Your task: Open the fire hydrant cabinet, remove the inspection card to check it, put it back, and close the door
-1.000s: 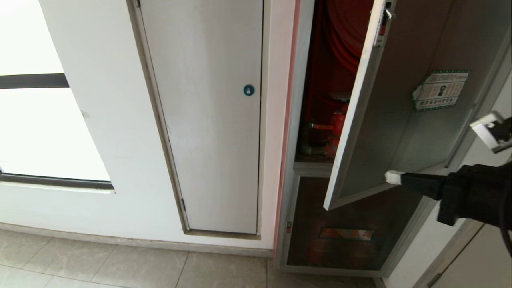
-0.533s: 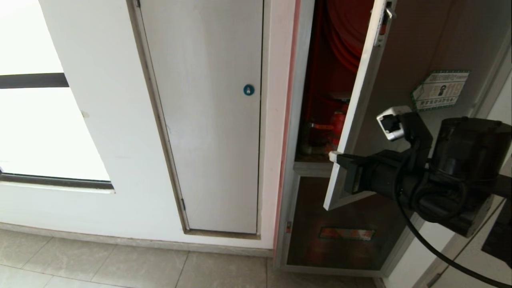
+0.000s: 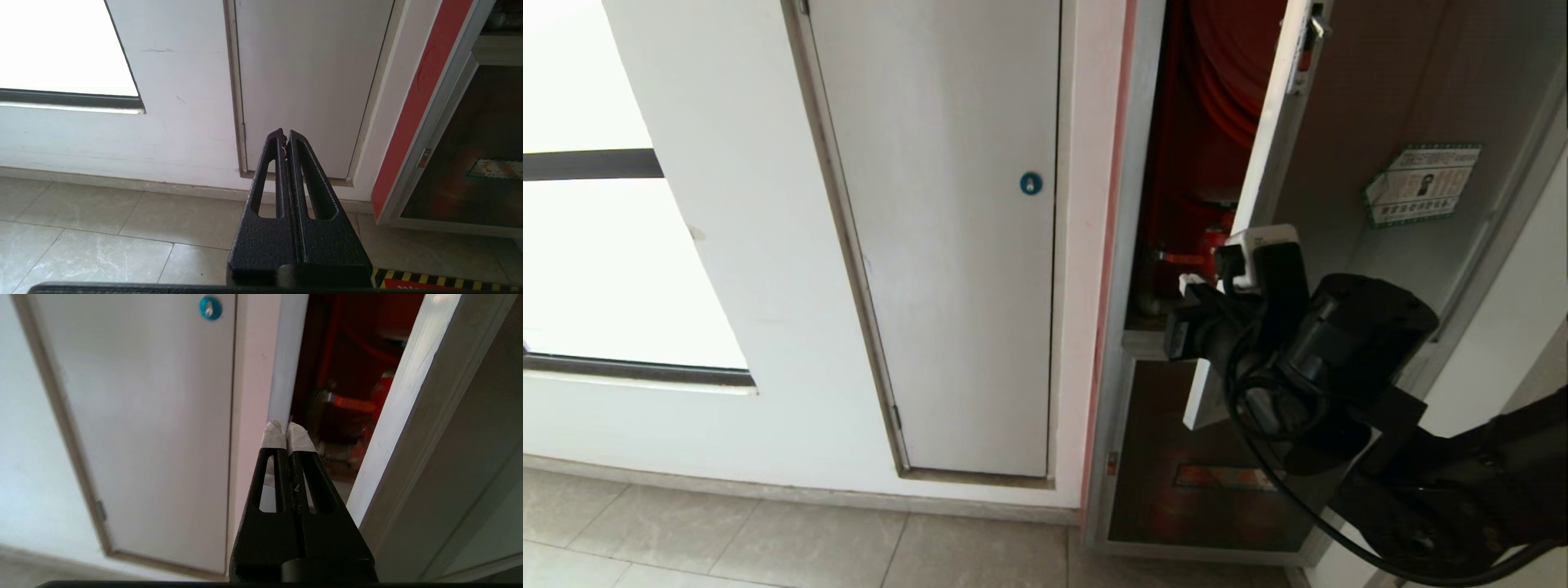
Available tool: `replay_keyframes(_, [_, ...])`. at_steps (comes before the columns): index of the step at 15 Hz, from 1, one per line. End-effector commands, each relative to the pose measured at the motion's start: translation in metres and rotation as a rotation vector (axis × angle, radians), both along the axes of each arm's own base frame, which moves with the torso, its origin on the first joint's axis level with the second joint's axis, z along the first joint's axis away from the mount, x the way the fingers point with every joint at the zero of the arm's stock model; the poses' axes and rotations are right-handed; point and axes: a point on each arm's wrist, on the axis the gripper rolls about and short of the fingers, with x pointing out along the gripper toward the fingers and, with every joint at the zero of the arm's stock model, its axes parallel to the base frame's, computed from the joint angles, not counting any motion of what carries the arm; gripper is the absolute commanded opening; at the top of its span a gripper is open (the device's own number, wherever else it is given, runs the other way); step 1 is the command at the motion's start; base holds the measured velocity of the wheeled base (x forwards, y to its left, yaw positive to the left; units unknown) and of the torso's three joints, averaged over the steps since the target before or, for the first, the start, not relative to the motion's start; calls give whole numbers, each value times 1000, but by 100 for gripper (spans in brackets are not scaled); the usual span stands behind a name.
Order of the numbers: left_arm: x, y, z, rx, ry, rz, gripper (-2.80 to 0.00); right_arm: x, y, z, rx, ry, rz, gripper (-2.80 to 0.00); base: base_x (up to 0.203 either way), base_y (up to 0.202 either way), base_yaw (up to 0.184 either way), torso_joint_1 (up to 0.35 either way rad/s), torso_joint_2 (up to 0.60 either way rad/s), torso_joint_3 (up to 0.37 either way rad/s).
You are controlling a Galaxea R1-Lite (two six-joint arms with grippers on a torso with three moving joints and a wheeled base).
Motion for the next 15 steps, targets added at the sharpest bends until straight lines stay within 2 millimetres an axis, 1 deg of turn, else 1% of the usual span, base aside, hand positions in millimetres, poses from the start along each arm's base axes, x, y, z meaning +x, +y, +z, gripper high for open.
replay_keyframes(1, [1, 0, -2, 0, 7, 1, -280, 18, 11, -16, -5, -44, -62, -280, 0, 0, 0, 0, 0, 0])
replay_keyframes(6, [1, 0, -2, 0, 7, 1, -280, 37, 21, -3, 54, -111, -180, -280, 0, 0, 0, 0, 0, 0])
replay_keyframes(10, [1, 0, -2, 0, 7, 1, -280, 41, 23, -4, 66, -114, -198, -280, 0, 0, 0, 0, 0, 0])
replay_keyframes(12, [1, 0, -2, 0, 7, 1, -280, 43, 24, 2, 86, -131, -215, -280, 0, 0, 0, 0, 0, 0])
replay_keyframes(15, [1, 0, -2, 0, 7, 1, -280, 44, 25, 1, 88, -130, -220, -280, 0, 0, 0, 0, 0, 0])
